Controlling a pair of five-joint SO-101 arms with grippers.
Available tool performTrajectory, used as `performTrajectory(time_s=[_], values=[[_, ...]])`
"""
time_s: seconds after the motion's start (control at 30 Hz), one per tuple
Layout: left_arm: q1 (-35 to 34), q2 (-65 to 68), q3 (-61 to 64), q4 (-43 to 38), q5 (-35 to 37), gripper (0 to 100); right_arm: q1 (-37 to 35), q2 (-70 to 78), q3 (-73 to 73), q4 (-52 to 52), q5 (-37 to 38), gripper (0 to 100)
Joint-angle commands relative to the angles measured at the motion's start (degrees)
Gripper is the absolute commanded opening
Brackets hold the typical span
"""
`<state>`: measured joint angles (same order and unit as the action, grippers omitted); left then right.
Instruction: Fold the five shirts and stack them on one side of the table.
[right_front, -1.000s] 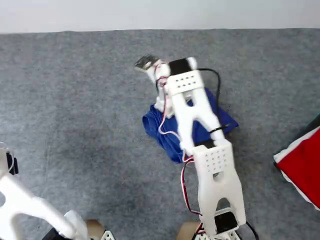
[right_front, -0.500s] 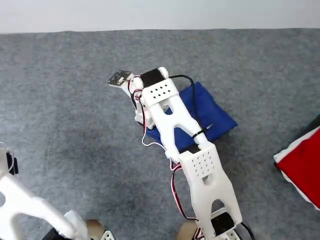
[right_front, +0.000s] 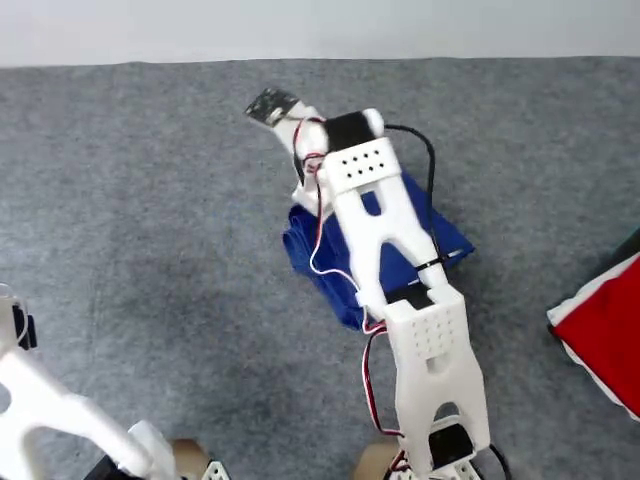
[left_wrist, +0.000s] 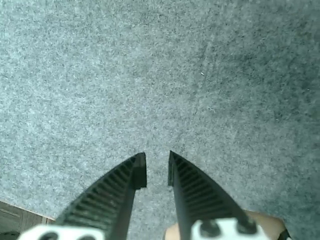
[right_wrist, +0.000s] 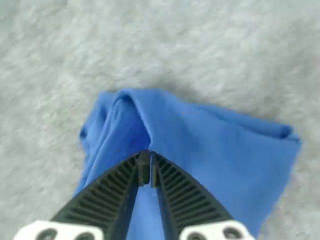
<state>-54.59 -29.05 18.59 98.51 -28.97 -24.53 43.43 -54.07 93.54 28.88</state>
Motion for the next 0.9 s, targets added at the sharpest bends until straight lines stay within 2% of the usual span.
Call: performTrajectory(time_s=[0.0, 0.3, 0.5, 0.73, 0.87], values=[[0.44, -1.49, -1.89, 0.18, -0.70, 9, -1.27, 2.33, -0.62, -4.35, -0.44, 1.0], [0.44, -1.67, -1.89, 0.18, -0.70, 9, -7.87, 7.16, -0.88, 0.92, -0.35, 1.0], [0.44, -1.67, -1.89, 0.18, -0.70, 9, -5.76, 5.23, -8.00, 9.36, -0.35, 1.0], [0.44, -1.67, -1.89, 0.18, -0.70, 9, -2.68, -3.30, -8.79, 9.54, -0.44, 0.9], [0.44, -1.67, -1.89, 0.18, -0.70, 9, -2.33, -10.07, -5.63, 9.63, -5.45, 0.9]])
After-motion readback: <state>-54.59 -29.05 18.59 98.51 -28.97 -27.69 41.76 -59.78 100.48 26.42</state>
